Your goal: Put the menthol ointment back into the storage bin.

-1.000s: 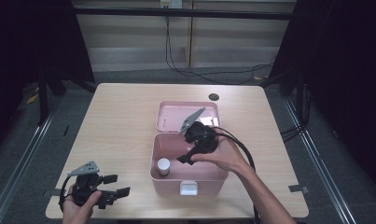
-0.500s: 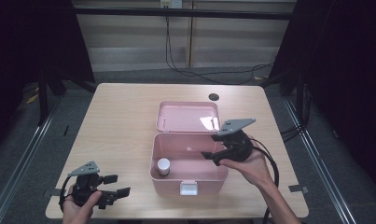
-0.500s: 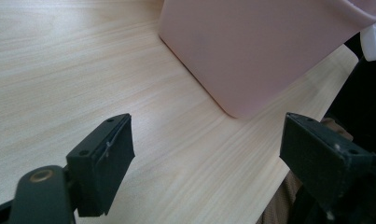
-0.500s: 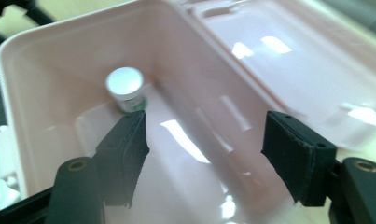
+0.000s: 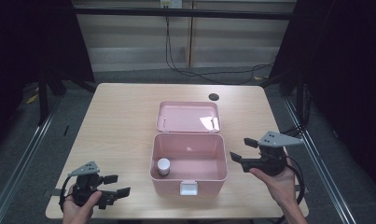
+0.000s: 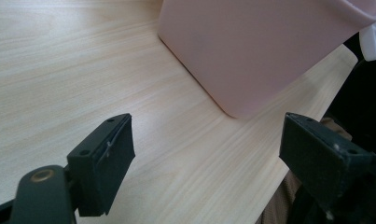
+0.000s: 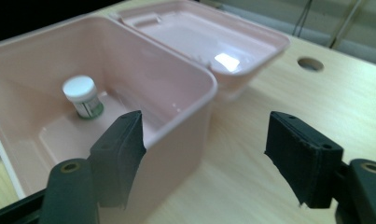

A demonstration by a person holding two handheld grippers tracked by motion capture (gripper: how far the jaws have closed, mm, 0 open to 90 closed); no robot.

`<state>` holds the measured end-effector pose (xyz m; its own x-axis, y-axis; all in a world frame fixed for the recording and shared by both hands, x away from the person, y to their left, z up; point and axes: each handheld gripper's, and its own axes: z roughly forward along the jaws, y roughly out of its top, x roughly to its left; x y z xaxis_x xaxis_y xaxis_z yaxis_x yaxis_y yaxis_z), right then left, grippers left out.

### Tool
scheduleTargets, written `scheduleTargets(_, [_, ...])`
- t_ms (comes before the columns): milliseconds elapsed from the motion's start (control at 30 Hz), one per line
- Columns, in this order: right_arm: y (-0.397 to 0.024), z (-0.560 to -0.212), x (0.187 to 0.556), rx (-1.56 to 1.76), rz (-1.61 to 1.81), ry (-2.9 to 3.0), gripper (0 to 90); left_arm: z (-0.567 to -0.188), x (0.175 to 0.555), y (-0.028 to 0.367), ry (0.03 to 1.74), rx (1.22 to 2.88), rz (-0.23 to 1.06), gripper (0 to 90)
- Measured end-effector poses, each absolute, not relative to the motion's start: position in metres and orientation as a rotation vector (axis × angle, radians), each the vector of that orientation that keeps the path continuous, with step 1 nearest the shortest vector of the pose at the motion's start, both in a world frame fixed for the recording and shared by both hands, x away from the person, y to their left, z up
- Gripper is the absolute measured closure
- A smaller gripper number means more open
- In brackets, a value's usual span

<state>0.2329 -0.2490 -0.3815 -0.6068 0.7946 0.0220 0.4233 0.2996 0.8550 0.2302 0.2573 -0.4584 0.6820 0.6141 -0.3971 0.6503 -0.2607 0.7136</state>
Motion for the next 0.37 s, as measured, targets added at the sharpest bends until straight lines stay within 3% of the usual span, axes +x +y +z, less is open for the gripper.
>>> scheduleTargets(367, [-0.291, -0.422, 0.226, 1.256, 1.097, 2.112, 22.2, -0.459, 0.231, 0.258, 0.977, 1.962, -0.044, 18.6])
